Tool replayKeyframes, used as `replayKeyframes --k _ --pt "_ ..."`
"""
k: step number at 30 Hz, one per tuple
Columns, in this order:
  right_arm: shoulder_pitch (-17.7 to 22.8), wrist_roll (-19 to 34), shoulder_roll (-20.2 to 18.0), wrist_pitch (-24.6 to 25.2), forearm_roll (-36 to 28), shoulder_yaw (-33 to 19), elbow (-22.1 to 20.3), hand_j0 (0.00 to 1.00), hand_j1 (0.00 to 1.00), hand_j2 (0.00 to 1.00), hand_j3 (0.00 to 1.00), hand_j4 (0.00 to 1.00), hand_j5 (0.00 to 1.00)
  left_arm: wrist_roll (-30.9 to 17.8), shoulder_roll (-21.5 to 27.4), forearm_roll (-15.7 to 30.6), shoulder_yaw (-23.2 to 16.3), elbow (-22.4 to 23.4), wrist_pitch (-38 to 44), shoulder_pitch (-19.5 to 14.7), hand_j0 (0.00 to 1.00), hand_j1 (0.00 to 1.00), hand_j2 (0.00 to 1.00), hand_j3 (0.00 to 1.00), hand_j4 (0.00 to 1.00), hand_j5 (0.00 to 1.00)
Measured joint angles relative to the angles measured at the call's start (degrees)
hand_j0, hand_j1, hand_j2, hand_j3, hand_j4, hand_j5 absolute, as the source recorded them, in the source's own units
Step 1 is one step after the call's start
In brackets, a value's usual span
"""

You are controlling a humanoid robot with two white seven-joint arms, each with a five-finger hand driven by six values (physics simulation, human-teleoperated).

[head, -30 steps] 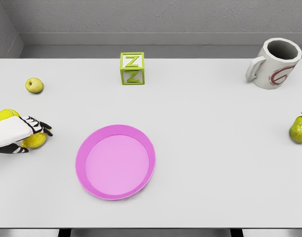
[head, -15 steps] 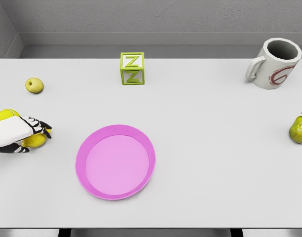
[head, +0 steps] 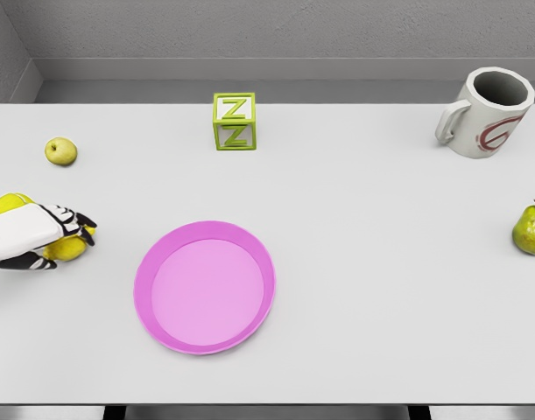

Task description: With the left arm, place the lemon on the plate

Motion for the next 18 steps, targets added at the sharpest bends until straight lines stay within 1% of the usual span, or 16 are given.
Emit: replayKeyframes --k 18 --pt "0.09 -0.01 0.0 0.0 0.0 0.0 0.0 1.0 1.0 1.0 1.0 1.0 1.0 -0.17 0.49 2.09 0.54 -6.61 0.0 0.18 0.63 0.63 0.63 0.63 0.63 0.63"
